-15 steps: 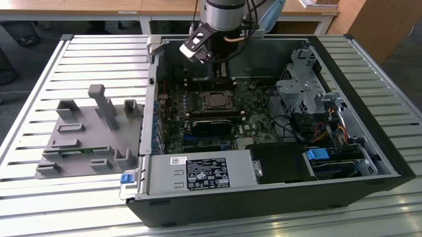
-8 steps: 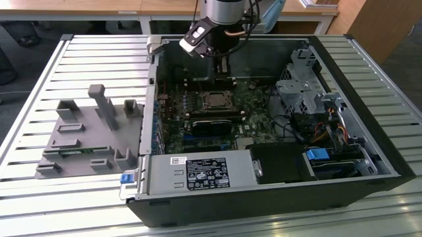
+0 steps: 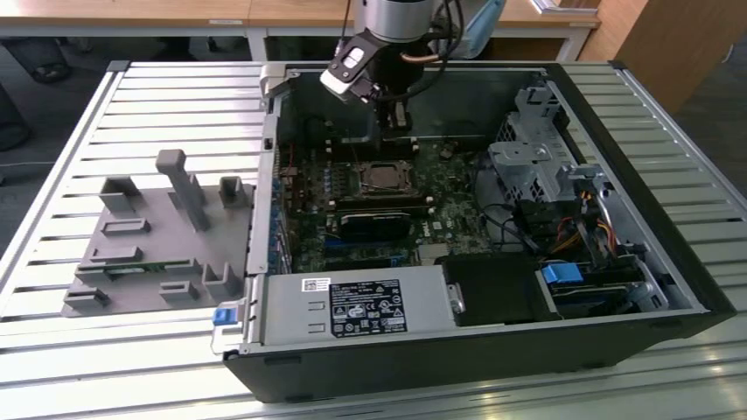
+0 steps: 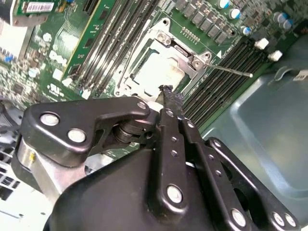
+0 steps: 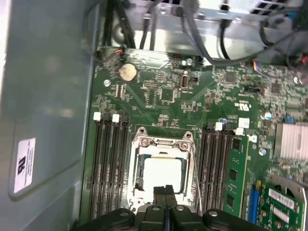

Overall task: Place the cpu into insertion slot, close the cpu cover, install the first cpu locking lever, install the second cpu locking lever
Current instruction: 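Install the first cpu locking lever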

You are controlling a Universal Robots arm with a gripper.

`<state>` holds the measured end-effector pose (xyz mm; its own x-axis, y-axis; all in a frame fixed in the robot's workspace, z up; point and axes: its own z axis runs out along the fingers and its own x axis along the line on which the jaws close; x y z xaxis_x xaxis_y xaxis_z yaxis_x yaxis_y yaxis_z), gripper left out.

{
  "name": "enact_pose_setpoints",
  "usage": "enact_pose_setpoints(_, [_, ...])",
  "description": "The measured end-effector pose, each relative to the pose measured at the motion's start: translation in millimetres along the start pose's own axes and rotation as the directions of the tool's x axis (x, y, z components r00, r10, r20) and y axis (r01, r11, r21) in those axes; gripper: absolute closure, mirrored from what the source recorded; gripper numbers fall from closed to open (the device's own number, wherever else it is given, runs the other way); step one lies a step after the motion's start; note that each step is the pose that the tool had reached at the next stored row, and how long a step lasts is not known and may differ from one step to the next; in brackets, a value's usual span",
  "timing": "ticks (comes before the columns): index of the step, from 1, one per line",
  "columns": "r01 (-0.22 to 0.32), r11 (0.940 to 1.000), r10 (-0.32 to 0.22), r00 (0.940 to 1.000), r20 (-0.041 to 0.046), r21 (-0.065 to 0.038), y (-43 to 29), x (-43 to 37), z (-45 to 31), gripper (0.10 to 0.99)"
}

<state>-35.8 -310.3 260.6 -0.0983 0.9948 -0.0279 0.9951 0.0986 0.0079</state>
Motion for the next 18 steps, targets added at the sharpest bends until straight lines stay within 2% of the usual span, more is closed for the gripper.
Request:
enact_pose_setpoints(2, [0.036, 0.9994, -0.036, 0.9994, -0.0001, -0.001, 0.0, 0.0, 0.0, 0.980])
enact_pose_setpoints(5, [0.106, 0.9944, -0.106, 0.9944, -0.0006, -0.003, 0.0, 0.0, 0.0, 0.980])
enact_pose_setpoints(9, [0.179, 0.9839, -0.179, 0.9839, -0.0009, -0.005, 0.0, 0.0, 0.0, 0.980])
enact_pose_setpoints(14, [0.266, 0.9639, -0.266, 0.9639, -0.0011, -0.008, 0.0, 0.0, 0.0, 0.980])
enact_pose_setpoints(18, [0.337, 0.9416, -0.337, 0.9417, -0.0009, -0.010, 0.0, 0.0, 0.0, 0.980])
